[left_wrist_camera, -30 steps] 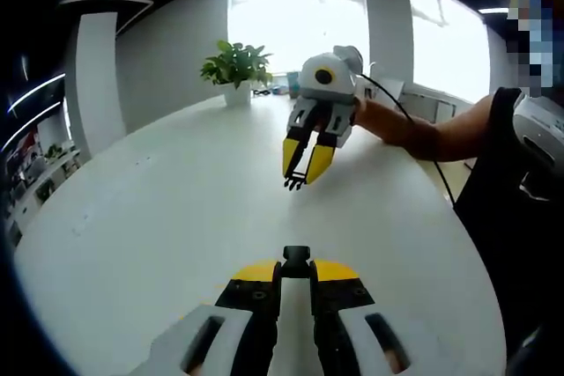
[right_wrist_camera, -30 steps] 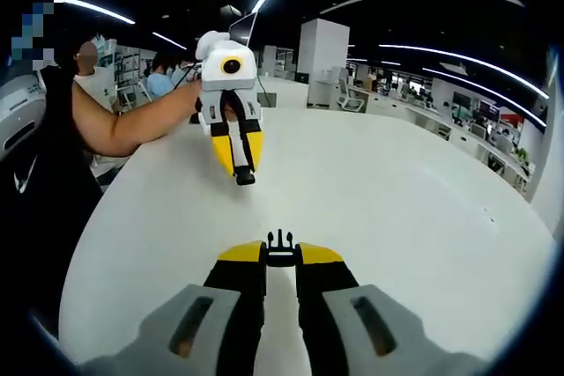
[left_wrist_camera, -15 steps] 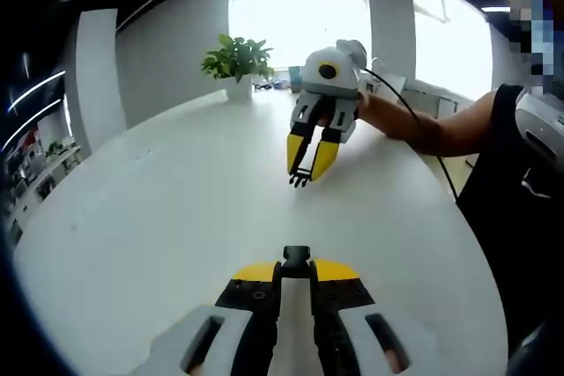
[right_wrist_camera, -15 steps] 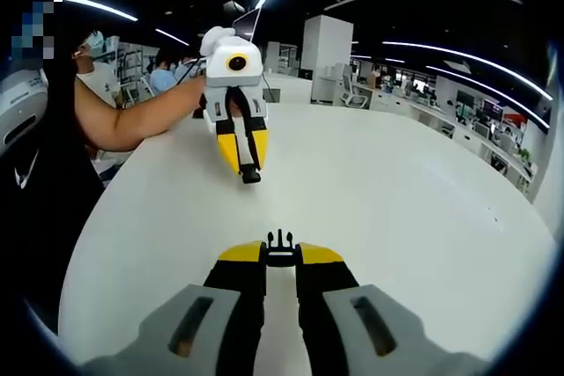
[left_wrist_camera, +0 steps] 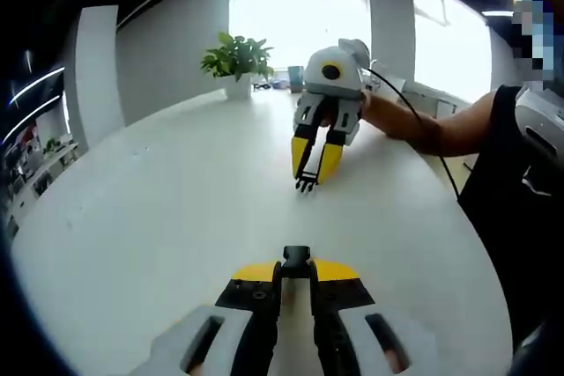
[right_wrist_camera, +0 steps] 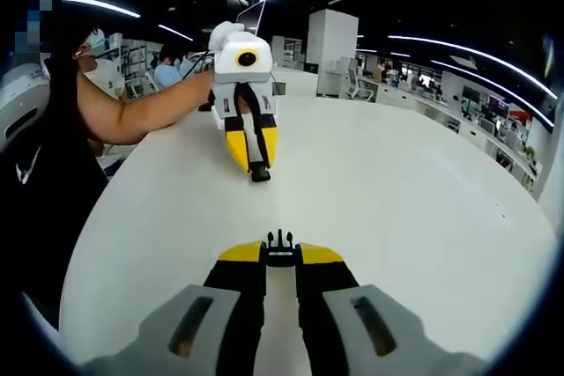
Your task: Snap the two parts of the plastic buckle together until the buckle closes and remains connected.
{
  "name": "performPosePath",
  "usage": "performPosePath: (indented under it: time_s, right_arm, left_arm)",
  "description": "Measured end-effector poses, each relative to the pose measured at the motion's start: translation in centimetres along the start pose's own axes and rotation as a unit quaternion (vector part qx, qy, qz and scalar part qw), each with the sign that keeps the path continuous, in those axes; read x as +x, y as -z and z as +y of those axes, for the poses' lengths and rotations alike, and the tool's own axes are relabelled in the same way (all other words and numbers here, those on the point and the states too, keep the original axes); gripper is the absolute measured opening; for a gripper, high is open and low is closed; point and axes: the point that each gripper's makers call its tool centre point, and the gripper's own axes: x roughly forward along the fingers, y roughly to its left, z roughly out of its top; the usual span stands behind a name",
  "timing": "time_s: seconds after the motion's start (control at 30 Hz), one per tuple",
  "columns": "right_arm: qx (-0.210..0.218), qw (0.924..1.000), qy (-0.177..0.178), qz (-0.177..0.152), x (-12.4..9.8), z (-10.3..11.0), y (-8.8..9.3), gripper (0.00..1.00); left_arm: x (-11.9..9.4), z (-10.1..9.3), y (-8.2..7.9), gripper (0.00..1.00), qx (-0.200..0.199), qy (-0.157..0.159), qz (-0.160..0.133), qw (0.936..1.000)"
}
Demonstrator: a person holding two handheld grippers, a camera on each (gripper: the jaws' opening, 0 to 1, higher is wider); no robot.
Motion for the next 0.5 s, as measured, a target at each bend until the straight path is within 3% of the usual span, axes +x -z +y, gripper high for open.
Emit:
performPosePath:
  time_s: [0.5]
  right_arm:
    - [-0.001,1.0,-0.003,0.003,0.14,0.18,0.12,0.13]
  left_arm:
    - [0.07,-0.08,-0.22,0.11,0.009,0.001,-0.008,0.9999]
